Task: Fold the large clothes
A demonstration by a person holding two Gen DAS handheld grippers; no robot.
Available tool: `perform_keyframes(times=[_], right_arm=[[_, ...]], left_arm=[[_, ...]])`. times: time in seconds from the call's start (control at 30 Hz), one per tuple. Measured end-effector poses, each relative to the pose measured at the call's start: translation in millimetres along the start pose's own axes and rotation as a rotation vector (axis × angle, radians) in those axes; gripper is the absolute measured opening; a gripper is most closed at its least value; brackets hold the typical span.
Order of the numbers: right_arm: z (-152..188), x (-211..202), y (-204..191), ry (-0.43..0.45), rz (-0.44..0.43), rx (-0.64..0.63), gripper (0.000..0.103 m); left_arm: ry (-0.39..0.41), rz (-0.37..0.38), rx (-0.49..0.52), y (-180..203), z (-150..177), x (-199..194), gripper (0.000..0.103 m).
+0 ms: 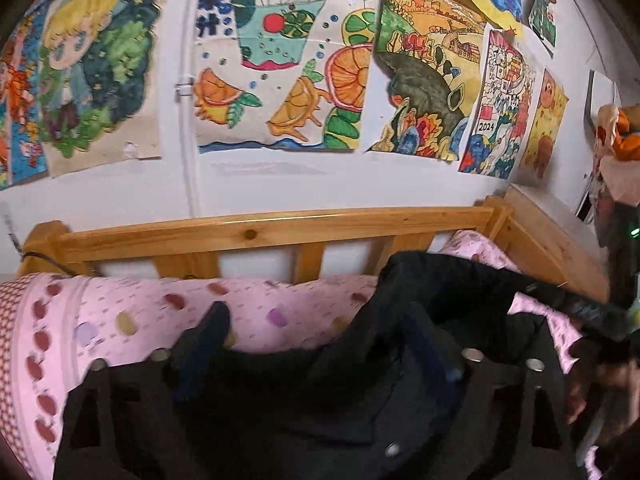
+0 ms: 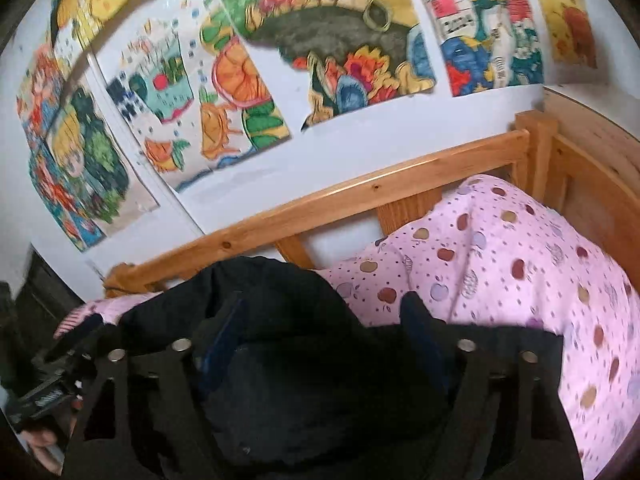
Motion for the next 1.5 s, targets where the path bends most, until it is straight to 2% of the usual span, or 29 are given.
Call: perform_keyframes(times=[0.03,0.1,0.13,0.17,0.2,0.23,0.3,0.47,0.57,0.67,0.83,1.03,1.13,1.23,1.4,1.43,1.5], right_arm=[[-2.9,5.9,-2.8,-0.014,0.01,-0.007,0.061],[-9.0,15.2,-9.3,-0.031,0.029,-0.033,0.052],[-10.5,19.2,-11.9,-0.042,0.047,-0.047,0.041],[-10.1,22.4,-13.6,-0.054,0.065,-0.06,0.033],[-9.7,23.1,-14.5,-0.057,0.082,-0.069,0.017],[-8.5,19.2,-14.2,-0.048,0.088,-0.073,0.012],[-2.1,5.0,-17.8,-0.001,0.076,-0.093,0.009],[18.6,-40.7,-17.7,0.074,0.013,-0.127,0.007],[37.8,-66.7,-13.3,0.116,-0.003,-0.149,0.007],[65.0,-89.6,-8.9,0.142,-0.025,-0.164,0.007],[116.1,-123.1,-11.8,0.187,0.0,-0.192,0.006],[179.4,-153.2,-14.8,0.196,0.032,-0.21,0.005],[209.2,-151.8,-11.6,0.152,0.077,-0.227,0.005],[224.3,-136.5,-4.6,0.091,0.114,-0.217,0.005],[227.5,-102.5,10.8,0.026,0.123,-0.154,0.005],[228.3,-93.7,14.1,0.016,0.129,-0.145,0.005],[231.1,-74.9,18.6,-0.015,0.135,-0.13,0.005]], left_arm=[[-0.021,-0.006,0.001,1.9,-3.6,5.8,0.067],[-0.058,-0.013,0.017,4.6,-6.9,16.8,0.044],[-0.083,-0.017,0.025,6.4,-6.9,25.0,0.037],[-0.099,-0.016,0.025,7.5,-5.8,29.9,0.022],[-0.106,0.004,0.023,8.8,-3.5,32.3,0.007],[-0.098,0.016,0.013,8.7,-1.6,31.4,0.007],[-0.058,0.025,0.001,5.7,1.0,22.5,0.006],[0.008,0.052,0.015,-1.2,11.7,-11.3,0.006],[0.047,0.042,0.078,0.0,29.9,-39.9,0.005],[0.075,0.025,0.163,8.0,54.9,-68.4,0.005],[0.107,-0.038,0.279,30.7,111.7,-109.9,0.005],[0.092,-0.062,0.315,40.5,186.6,-141.6,0.004],[0.067,-0.078,0.321,41.1,215.3,-137.4,0.004],[0.018,-0.081,0.293,37.5,234.6,-117.9,0.004],[-0.075,-0.08,0.261,32.4,242.7,-78.1,0.004],[-0.111,-0.078,0.262,31.4,243.0,-66.8,0.004],[-0.132,-0.097,0.284,32.9,244.7,-55.3,0.004]])
Point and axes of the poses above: each gripper's, at about its wrist camera, not at the fingertips, and x roughly the way its jaws point, y to its right, z to its underside, the point moved 8 cm from there along x, roughly the way its jaws point, and after that the axes turned 14 degrees about -y, right-handed, at the moved point
